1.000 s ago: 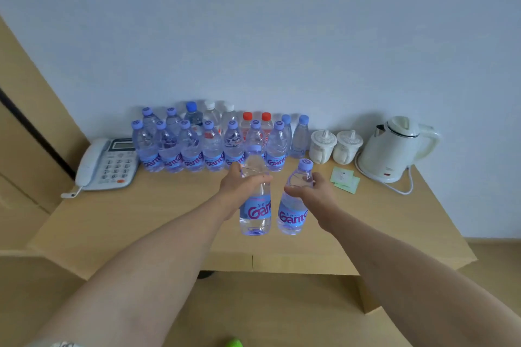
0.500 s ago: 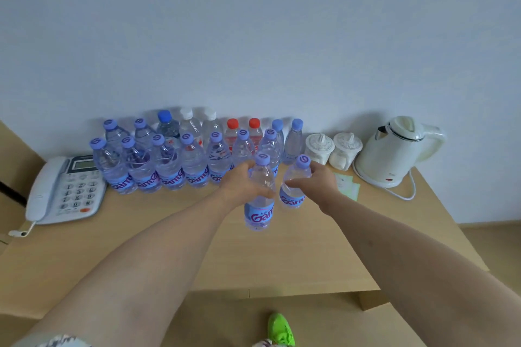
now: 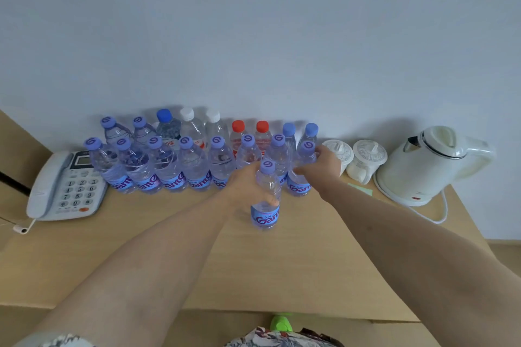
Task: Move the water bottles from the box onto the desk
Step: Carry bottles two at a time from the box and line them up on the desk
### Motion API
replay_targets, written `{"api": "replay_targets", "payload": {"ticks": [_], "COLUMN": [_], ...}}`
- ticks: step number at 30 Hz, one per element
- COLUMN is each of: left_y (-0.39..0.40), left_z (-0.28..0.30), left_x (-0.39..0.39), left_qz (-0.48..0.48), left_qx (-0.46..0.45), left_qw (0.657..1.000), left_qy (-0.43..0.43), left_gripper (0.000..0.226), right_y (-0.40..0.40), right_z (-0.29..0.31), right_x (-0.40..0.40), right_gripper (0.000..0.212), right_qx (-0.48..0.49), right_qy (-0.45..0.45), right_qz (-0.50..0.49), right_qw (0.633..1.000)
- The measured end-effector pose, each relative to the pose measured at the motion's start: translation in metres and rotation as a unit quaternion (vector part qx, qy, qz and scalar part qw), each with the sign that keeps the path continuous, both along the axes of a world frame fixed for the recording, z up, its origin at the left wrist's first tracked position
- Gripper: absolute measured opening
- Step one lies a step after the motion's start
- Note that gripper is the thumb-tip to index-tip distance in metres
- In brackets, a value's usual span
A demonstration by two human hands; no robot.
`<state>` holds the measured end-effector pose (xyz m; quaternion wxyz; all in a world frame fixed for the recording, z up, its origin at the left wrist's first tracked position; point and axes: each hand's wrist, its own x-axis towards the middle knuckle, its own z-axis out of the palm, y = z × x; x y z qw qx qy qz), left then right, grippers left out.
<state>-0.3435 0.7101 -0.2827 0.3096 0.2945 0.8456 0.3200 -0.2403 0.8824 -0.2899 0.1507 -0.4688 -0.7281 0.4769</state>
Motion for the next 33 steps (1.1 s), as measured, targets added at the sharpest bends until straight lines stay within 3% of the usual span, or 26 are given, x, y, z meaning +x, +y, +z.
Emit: {"api": "replay_targets", "payload": {"ticks": [14,18,20,24,28,33], "left_y": [0.003,-0.004,-0.013,-0.043,-0.090,-0.162], "left_z": [0.001,0.002,0.003,0.008,0.014,0.020], "left_x": [-0.001,0.001,-0.001,-0.010,-0.028,-0.064], "left_qz": [0.024,0.040,0.042,0.048,0.053,0.048], "left_qx": [0.014,0.026,0.037,0.052,0.046,0.030], "left_qw": [0.999,0.999,0.998,0.997,0.997,0.998], "left_qy": [-0.018,-0.022,-0.027,-0.027,0.009,0.040], "left_gripper": [0.075,0.073,0.070,0.077,0.081,0.071], "right_y": [0.007,-0.003,-0.009,-0.038,-0.088,-0.171], "right_z": [0.003,0.005,0.007,0.011,0.007,0.003], "right_x": [-0.005,-0.007,-0.008,-0.008,-0.021,-0.044], "right_gripper": [0.047,0.081,0.085,0.064,0.063,0.026], "right_qx": [-0.024,-0.012,-0.014,-0.031,-0.026,-0.036], "right_qy": [0.061,0.004,-0.037,-0.066,-0.062,-0.080], "right_qz": [-0.007,-0.028,-0.068,-0.131,-0.127,-0.076], "right_qw": [0.998,1.000,0.997,0.989,0.990,0.993]}}
